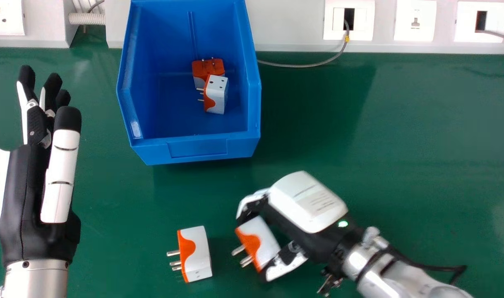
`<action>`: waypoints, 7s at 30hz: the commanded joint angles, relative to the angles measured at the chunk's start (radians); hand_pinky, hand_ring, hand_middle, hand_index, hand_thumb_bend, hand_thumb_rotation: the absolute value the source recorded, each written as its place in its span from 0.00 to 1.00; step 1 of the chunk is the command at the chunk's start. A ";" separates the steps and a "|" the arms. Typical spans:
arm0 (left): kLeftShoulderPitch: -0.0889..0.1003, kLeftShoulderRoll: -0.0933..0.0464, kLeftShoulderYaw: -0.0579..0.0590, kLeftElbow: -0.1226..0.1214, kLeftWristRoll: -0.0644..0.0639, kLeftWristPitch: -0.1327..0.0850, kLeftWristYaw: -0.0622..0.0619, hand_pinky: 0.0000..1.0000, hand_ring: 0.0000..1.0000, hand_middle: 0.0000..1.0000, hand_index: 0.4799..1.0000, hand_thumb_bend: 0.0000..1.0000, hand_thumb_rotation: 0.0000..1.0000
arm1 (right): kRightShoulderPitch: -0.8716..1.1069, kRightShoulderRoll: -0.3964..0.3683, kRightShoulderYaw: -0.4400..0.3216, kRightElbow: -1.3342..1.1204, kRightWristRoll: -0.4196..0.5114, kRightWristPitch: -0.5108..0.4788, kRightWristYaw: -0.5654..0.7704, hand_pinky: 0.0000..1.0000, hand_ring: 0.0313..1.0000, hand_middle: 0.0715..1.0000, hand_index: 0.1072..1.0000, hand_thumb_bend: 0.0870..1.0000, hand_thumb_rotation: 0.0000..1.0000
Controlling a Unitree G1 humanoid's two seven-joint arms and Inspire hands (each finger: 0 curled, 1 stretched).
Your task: Pick all objects and put in blue box
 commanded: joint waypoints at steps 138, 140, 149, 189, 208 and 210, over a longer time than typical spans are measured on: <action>0.049 -0.030 -0.026 -0.024 0.059 -0.050 0.017 1.00 1.00 1.00 1.00 0.66 0.87 | -0.080 0.146 0.046 -0.281 0.041 0.127 -0.061 0.59 0.80 0.88 0.82 0.69 0.25; 0.052 -0.030 -0.025 -0.025 0.053 -0.046 0.015 1.00 1.00 1.00 1.00 0.66 0.88 | -0.023 0.121 0.043 -0.304 0.042 0.102 -0.040 0.60 0.81 0.88 0.83 0.67 0.26; 0.051 -0.028 -0.023 -0.027 0.051 -0.041 0.014 1.00 1.00 1.00 1.00 0.66 0.88 | 0.119 0.057 0.048 -0.265 0.023 -0.011 -0.049 0.65 0.83 0.91 0.87 0.60 0.35; 0.034 -0.023 -0.014 -0.028 0.011 -0.024 0.004 1.00 1.00 1.00 1.00 0.69 0.84 | -0.136 0.288 0.204 0.251 -0.135 0.086 -0.066 0.63 0.79 0.84 0.81 0.76 0.33; 0.025 -0.012 -0.007 -0.038 0.013 -0.005 0.001 1.00 1.00 1.00 1.00 0.72 0.85 | -0.182 0.315 0.255 0.321 -0.135 0.157 -0.033 0.66 0.82 0.88 0.85 0.68 0.35; 0.024 -0.014 -0.007 -0.039 0.007 -0.002 -0.001 1.00 1.00 1.00 1.00 0.71 0.84 | -0.186 0.318 0.259 0.321 -0.133 0.160 -0.035 0.65 0.82 0.88 0.85 0.67 0.35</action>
